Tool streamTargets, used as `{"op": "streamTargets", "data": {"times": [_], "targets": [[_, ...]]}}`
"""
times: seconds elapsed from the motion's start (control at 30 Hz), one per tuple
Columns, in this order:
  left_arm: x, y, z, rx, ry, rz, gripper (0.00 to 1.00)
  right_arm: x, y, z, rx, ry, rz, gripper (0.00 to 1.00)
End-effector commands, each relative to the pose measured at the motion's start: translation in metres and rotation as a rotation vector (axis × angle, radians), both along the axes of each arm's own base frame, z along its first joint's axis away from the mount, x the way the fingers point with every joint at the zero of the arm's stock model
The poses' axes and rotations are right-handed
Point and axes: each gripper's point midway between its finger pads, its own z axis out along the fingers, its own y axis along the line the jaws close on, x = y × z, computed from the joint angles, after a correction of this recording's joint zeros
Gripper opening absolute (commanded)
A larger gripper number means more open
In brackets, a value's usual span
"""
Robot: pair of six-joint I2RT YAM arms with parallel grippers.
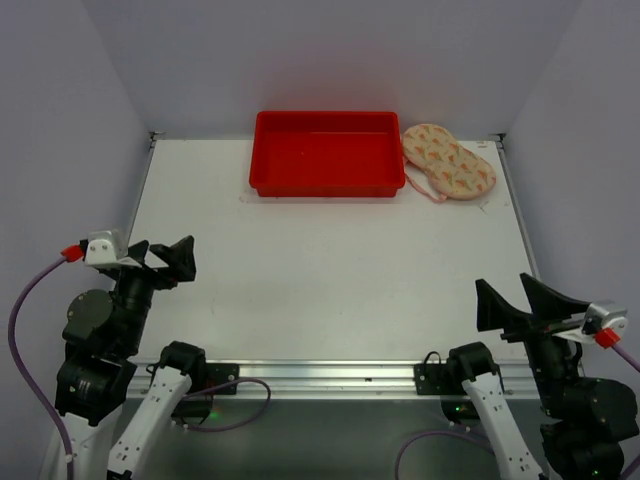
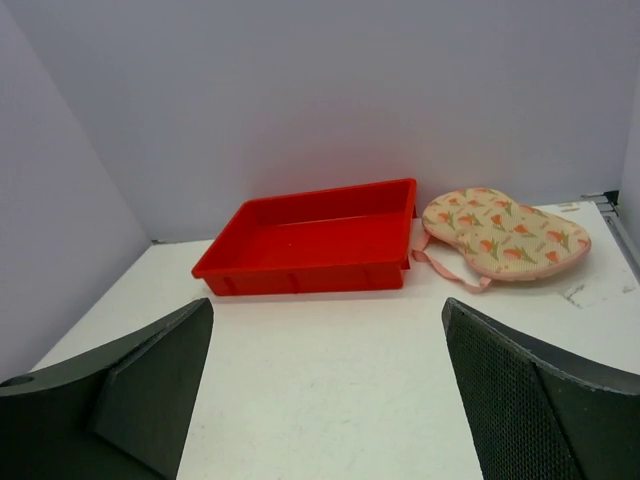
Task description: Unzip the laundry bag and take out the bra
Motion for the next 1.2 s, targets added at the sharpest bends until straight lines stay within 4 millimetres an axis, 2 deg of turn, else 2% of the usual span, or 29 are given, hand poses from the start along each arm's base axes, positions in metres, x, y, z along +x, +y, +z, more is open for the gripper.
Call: {"op": "streamTargets", "data": {"times": [0.0,0.17,0.3,0.33,0.37,0.43,0.47,0.53,0.57,0.63,0.67,0.7,0.73,0.77,0.8,0.83,0.9,0.93,0.97,1.0,1.03,1.1,1.13,1.17], "targets": [[0.016,-0.013,-0.01,0.001,0.041,-0.044,1.0,0.013,0.011,0.004,0.017,0.033,0.043,0.99],[0.036,-0.026,-0.043,0.024,0.179,-0.081,1.0,0.043,0.027,-0.02,0.005,0.183,0.084,0.99],[0.061,-0.042,-0.066,0.01,0.261,-0.119,1.0,0.067,0.053,-0.024,0.012,0.3,0.181,0.99],[0.067,-0.05,-0.067,0.0,0.257,-0.151,1.0,0.069,0.063,-0.018,0.018,0.309,0.231,0.99],[0.071,-0.054,-0.069,-0.001,0.264,-0.167,1.0,0.086,0.07,-0.024,0.021,0.373,0.242,0.99],[0.084,-0.061,-0.078,0.0,0.302,-0.186,1.0,0.103,0.075,-0.023,0.068,0.418,0.237,0.99],[0.09,-0.064,-0.076,-0.002,0.29,-0.189,1.0,0.123,0.077,-0.035,0.085,0.494,0.207,0.99],[0.102,-0.065,-0.083,0.013,0.317,-0.18,1.0,0.148,0.076,-0.042,0.171,0.563,0.137,0.99],[0.107,-0.065,-0.079,0.016,0.307,-0.175,1.0,0.169,0.08,-0.052,0.169,0.615,0.118,0.99],[0.117,-0.064,-0.081,0.032,0.316,-0.157,1.0,0.196,0.08,-0.047,0.198,0.621,0.086,0.99],[0.119,-0.063,-0.082,0.037,0.316,-0.151,1.0,0.209,0.077,-0.05,0.225,0.639,0.051,0.99],[0.122,-0.062,-0.085,0.044,0.321,-0.143,1.0,0.232,0.071,-0.067,0.243,0.695,0.001,0.99],[0.124,-0.059,-0.09,0.057,0.327,-0.128,1.0,0.247,0.066,-0.066,0.271,0.698,-0.032,0.99],[0.126,-0.058,-0.089,0.062,0.314,-0.119,1.0,0.26,0.059,-0.074,0.326,0.724,-0.08,0.99],[0.126,-0.056,-0.09,0.07,0.307,-0.112,1.0,0.284,0.044,-0.095,0.367,0.771,-0.139,0.99],[0.125,-0.053,-0.098,0.085,0.315,-0.098,1.0,0.296,0.036,-0.104,0.413,0.79,-0.166,0.99],[0.125,-0.05,-0.097,0.084,0.283,-0.085,1.0,0.323,0.015,-0.12,0.534,0.805,-0.22,0.99],[0.126,-0.049,-0.106,0.087,0.282,-0.079,1.0,0.338,0.001,-0.147,0.572,0.856,-0.272,0.99],[0.125,-0.048,-0.109,0.088,0.278,-0.078,1.0,0.346,-0.008,-0.158,0.626,0.868,-0.307,0.99],[0.124,-0.047,-0.113,0.092,0.28,-0.077,1.0,0.356,-0.025,-0.164,0.657,0.848,-0.354,0.99],[0.124,-0.044,-0.118,0.103,0.296,-0.069,1.0,0.366,-0.032,-0.185,0.679,0.885,-0.39,0.99],[0.124,-0.04,-0.123,0.113,0.314,-0.05,1.0,0.378,-0.052,-0.201,0.726,0.889,-0.486,0.99],[0.125,-0.037,-0.124,0.114,0.32,-0.035,1.0,0.385,-0.061,-0.203,0.739,0.877,-0.524,0.99],[0.125,-0.037,-0.125,0.113,0.323,-0.033,1.0,0.391,-0.066,-0.224,0.771,0.91,-0.563,0.99]]}}
